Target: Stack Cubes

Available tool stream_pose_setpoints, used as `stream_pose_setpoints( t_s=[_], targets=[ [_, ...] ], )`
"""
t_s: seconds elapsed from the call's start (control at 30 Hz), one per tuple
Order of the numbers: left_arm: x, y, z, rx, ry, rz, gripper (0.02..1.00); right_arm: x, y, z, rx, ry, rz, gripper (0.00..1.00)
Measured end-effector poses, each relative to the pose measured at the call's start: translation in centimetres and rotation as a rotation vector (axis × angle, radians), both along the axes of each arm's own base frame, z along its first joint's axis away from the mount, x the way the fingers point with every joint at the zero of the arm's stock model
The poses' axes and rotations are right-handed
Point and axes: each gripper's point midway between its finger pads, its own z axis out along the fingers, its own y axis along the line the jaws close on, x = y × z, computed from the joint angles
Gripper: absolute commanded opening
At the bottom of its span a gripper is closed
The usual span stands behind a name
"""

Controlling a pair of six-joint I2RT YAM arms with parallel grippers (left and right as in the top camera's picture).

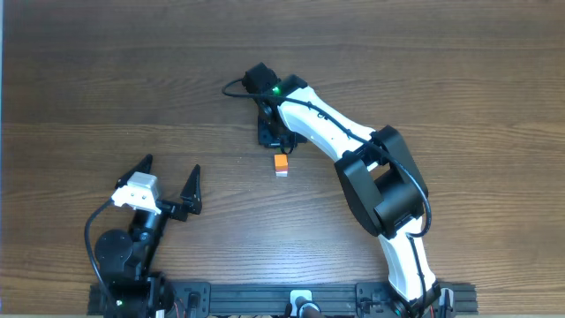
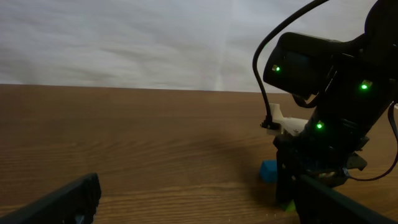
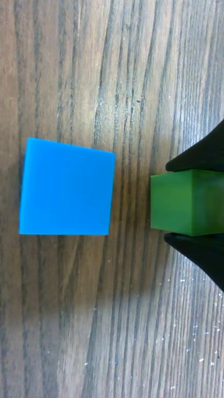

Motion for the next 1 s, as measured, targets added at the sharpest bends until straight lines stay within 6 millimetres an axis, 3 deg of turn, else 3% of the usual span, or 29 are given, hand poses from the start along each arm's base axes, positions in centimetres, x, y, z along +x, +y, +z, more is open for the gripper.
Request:
stream_pose_setpoints(
  t_s=[0.13,0.23,0.37,0.5,0.6,0.73,1.0],
  targets=[
    [0.0,0.0,0.0,0.0,0.0,0.0,0.998,-0.2,-0.2,0.4,-0.009,0.003,0.01,0.012],
    [0.0,0.0,0.0,0.0,0.0,0.0,0.998,-0.3,-0.9,2.6,-0.024,-0.021,0.013,0.012],
    [0.0,0.0,0.0,0.0,0.0,0.0,0.996,0.8,-1.1,11.8,0.051,-0.209,0.004,0.012],
    [0.0,0.0,0.0,0.0,0.0,0.0,0.998,-0.3,-1.7,15.3,0.055,-0.265,0.01,0.012],
    [0.0,0.0,0.0,0.0,0.0,0.0,0.998,-2.3,-2.1,15.7,0.018,-0.229,0.024,0.012],
    [0.0,0.0,0.0,0.0,0.0,0.0,0.998,-3.4,-1.8,15.0,0.003,-0.205,0.031,0.012],
    [0.0,0.0,0.0,0.0,0.0,0.0,0.996,-4.8,-1.4,11.7,-0.003,-0.161,0.013,0.009]
  ],
)
